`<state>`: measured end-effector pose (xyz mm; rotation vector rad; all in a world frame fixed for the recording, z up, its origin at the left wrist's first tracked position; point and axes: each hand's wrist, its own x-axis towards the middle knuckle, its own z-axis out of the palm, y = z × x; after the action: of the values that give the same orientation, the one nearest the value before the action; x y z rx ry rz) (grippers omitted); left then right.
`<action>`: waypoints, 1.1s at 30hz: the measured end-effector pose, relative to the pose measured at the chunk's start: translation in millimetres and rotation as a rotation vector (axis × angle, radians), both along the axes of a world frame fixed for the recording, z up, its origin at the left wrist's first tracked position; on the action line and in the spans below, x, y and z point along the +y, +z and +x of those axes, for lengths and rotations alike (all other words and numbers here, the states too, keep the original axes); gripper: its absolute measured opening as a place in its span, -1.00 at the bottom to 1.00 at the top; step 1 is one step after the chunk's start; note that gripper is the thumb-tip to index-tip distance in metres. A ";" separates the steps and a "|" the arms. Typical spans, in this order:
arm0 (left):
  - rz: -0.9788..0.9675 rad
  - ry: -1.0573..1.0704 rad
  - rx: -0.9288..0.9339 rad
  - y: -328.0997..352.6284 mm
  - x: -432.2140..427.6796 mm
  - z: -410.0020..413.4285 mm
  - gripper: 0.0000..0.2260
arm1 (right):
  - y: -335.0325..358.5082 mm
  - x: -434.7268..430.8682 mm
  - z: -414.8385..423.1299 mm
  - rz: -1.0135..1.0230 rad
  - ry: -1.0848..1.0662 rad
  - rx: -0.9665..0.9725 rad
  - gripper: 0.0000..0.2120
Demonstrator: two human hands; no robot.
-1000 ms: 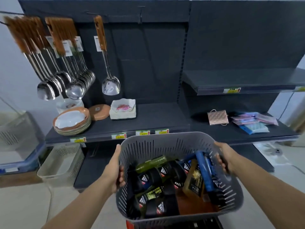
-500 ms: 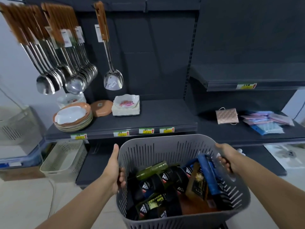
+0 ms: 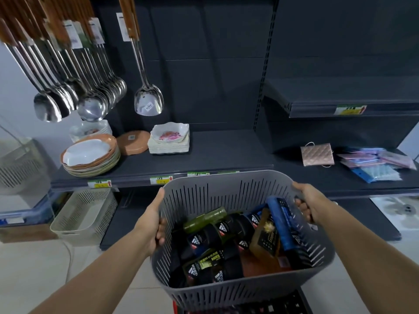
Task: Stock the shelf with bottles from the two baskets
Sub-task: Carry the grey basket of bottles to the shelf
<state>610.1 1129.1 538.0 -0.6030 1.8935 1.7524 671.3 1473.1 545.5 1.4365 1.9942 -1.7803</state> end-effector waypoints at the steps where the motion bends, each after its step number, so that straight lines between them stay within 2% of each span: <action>1: -0.010 -0.001 0.002 -5.5 0.1 -2.4 -0.42 | -0.4 0.1 0.1 -0.006 -0.007 0.006 -0.49; 12: -0.108 0.055 -0.010 -14.5 1.1 -7.3 -0.41 | -4.8 3.2 -1.3 -0.033 -0.060 0.002 -0.45; 20: -0.139 0.068 0.034 -21.3 3.9 -12.8 -0.40 | -8.9 2.4 -1.8 0.038 -0.044 0.022 -0.45; 24: -0.151 0.075 0.004 -15.5 2.0 -10.6 -0.42 | -13.1 1.5 -0.1 0.125 -0.063 0.041 -0.44; 27: -0.114 0.026 -0.064 -7.7 -6.6 -9.7 -0.42 | -7.4 -3.7 10.8 0.265 -0.054 0.014 -0.43; 30: -0.018 -0.041 -0.129 10.0 -19.0 -5.8 -0.37 | 12.6 -12.2 22.7 0.450 0.000 0.006 -0.55; 33: -0.026 -0.161 -0.156 35.7 -33.6 1.9 -0.37 | 35.3 -33.7 27.2 0.571 0.071 -0.015 -0.62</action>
<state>612.1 1095.6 573.6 -0.5628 1.8070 1.5359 698.5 1439.4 580.8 1.4658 2.6418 -1.2106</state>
